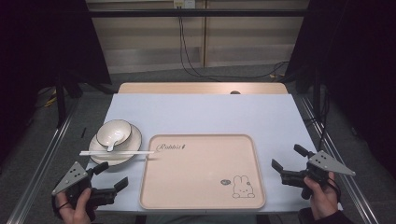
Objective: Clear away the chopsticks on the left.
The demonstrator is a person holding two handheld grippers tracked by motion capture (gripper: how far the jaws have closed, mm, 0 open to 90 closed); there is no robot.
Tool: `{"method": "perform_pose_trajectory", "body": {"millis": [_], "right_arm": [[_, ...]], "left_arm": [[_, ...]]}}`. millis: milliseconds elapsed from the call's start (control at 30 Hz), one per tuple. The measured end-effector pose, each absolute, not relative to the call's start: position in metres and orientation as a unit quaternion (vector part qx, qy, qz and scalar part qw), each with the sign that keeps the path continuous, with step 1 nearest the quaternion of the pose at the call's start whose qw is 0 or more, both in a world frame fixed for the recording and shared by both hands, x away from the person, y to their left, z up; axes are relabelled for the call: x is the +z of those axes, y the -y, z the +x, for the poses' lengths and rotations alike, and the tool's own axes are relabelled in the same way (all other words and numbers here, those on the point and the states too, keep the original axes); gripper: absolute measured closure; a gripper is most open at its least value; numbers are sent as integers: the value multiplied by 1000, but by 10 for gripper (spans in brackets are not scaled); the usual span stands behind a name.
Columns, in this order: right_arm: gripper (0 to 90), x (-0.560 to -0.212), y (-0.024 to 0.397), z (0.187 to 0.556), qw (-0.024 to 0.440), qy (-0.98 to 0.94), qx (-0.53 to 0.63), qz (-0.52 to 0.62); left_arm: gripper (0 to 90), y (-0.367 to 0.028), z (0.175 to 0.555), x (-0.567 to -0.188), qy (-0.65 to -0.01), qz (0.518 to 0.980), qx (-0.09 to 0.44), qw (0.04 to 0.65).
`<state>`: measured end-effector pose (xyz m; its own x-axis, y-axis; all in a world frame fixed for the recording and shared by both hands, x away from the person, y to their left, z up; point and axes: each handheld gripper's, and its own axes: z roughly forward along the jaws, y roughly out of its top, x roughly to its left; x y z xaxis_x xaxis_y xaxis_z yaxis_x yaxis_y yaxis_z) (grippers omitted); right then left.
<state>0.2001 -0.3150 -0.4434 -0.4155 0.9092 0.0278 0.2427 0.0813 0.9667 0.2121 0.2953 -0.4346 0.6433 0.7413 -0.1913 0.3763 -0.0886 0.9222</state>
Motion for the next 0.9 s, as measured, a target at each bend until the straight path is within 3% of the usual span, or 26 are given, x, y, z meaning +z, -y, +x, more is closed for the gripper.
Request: {"method": "perform_pose_trajectory", "body": {"millis": [367,900], "right_arm": [[4,-444,313,200,316,-664,525,428],[4,-444,311,201,308,-669,527,424]], "left_arm": [[26,-295,212,-434,-378,734,154,542],[39,-315,220,-419,-348,763,179,515]]}}
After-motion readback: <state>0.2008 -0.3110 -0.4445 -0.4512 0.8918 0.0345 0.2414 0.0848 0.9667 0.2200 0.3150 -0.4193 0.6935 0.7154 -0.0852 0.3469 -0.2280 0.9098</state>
